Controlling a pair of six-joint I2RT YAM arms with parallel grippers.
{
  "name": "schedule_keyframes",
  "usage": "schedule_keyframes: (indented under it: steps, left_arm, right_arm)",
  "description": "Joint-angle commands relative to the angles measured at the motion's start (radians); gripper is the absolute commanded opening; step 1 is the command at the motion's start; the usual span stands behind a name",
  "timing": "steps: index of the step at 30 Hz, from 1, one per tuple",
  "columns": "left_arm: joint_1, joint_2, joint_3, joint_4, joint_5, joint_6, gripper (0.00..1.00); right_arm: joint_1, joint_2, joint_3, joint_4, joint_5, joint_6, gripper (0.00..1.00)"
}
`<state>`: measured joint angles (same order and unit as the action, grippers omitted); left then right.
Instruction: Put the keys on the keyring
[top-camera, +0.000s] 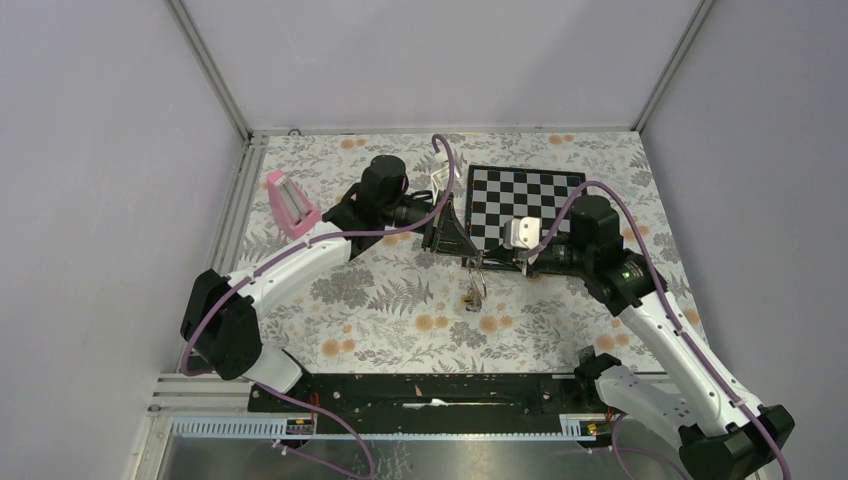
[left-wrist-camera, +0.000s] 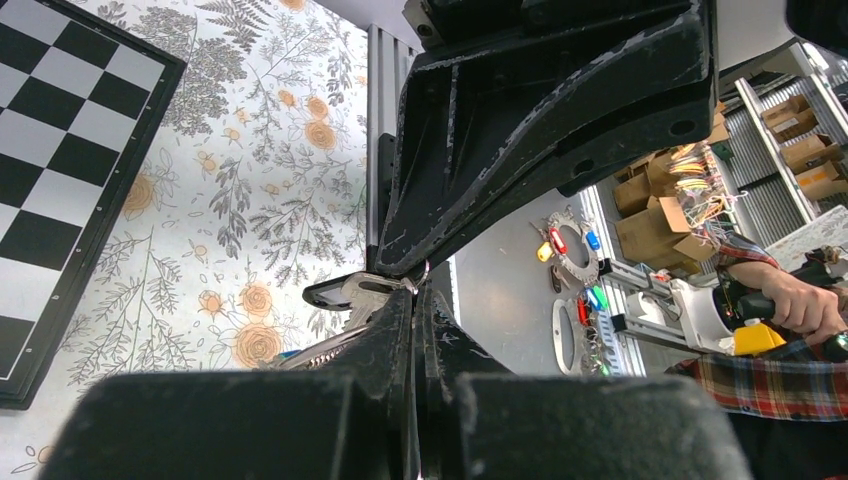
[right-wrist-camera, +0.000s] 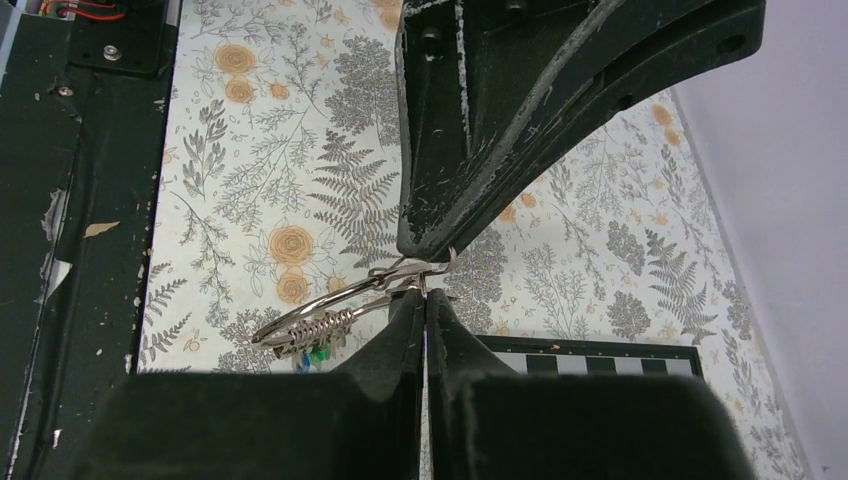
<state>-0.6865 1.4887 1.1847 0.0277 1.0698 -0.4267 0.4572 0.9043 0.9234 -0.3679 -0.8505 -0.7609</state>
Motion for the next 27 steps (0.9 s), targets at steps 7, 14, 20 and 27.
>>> schedule_keyframes:
  steps: [7,14,20,27]
  left_arm:
    - [-0.004,-0.034,-0.020,0.272,0.151,-0.205,0.00]
    - [-0.004,0.004,-0.024,0.466,0.178,-0.423,0.00]
    - [-0.004,0.020,-0.033,0.512,0.175,-0.457,0.00]
    - [-0.002,0.027,-0.033,0.477,0.173,-0.416,0.00]
  right_arm:
    - [0.003,-0.030,0.006,-0.004,0.045,-0.074,0.00]
    - [0.003,-0.066,0.020,-0.031,0.050,-0.107,0.00]
    - [0.003,-0.089,0.025,-0.047,0.047,-0.115,0.00]
    - [0.003,-0.111,0.049,-0.084,0.024,-0.127,0.00]
